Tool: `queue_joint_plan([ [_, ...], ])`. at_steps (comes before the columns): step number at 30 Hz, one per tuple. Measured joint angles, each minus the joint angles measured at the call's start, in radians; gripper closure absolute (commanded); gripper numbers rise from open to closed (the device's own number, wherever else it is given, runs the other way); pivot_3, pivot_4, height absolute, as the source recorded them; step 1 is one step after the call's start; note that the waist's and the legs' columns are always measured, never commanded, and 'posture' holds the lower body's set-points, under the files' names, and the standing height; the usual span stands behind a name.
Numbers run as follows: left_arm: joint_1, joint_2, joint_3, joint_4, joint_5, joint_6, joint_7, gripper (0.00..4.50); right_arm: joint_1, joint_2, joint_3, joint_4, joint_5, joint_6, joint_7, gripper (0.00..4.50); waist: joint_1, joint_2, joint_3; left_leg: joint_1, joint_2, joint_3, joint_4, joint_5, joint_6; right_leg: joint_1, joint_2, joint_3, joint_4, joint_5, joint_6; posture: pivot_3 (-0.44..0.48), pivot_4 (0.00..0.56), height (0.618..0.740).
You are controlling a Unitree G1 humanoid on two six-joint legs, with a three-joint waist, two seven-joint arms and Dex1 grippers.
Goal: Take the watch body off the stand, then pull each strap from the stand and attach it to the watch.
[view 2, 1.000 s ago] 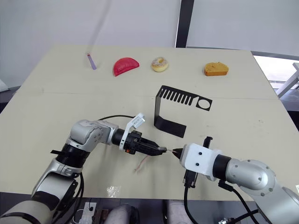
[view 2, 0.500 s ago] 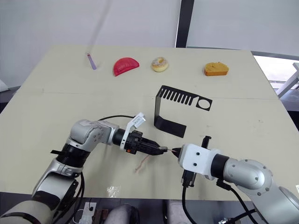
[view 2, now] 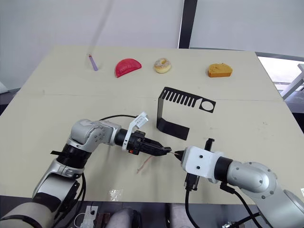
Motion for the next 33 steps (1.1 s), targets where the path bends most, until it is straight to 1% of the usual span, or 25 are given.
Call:
queue_joint_plan([
  [23,-0.005,0.000,0.001,0.000,-0.015,0.001,0.008,2.90,-0.004,0.003,-0.013,0.007,-0.007,0.006,0.000,4.50,0.000,0.000,0.000,0.000,0.000,0.000,0.000,0.000,0.000,0.000,0.000,0.000,0.001,0.000,0.000,0.000,0.150,0.737],
  [33,-0.005,-0.016,0.030,0.000,-0.023,0.011,0.032,2.90,-0.023,0.017,-0.010,0.007,-0.011,0.020,0.000,4.50,0.001,0.000,0.000,0.000,0.000,0.000,0.000,0.000,0.000,0.000,0.000,0.000,0.001,0.000,0.000,0.000,0.150,0.737],
])
